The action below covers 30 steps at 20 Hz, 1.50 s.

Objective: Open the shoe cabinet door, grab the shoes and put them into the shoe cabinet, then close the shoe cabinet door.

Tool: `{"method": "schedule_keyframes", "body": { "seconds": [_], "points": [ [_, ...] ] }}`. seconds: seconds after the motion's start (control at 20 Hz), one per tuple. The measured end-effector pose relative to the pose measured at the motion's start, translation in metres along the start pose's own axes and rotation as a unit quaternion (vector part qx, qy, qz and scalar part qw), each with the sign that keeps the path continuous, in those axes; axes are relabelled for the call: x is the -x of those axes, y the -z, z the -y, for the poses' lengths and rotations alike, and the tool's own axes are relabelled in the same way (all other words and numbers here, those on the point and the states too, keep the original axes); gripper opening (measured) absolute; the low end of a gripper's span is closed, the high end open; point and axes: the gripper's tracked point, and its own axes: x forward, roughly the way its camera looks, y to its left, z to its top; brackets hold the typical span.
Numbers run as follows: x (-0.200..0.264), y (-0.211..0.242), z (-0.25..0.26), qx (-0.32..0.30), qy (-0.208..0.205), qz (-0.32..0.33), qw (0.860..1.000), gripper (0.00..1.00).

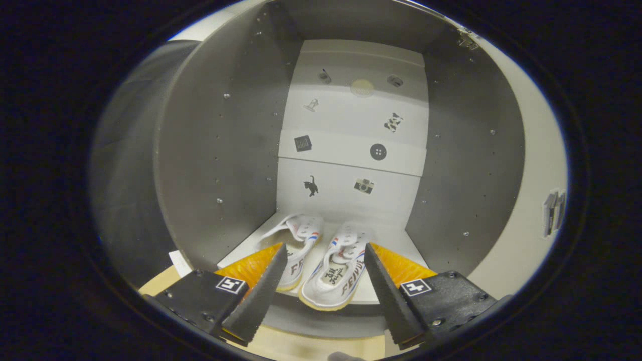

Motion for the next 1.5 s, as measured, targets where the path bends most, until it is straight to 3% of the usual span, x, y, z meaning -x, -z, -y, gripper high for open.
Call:
{"method": "schedule_keyframes", "body": {
  "seconds": [0.3, 0.85, 1.35, 1.5],
  "points": [
    [0.077, 0.003, -0.007, -0.024, -0.004, 0.017, 1.000, 0.97],
    [0.239, 0.041, 0.009, -0.065, 0.026, 0.033, 0.997, 1.00],
    [0.377, 0.071, 0.091, -0.076, 0.034, 0.035, 0.996, 1.00],
    [0.415, 0.080, 0.110, -0.077, 0.018, 0.032, 0.996, 0.98]
  ]
}}
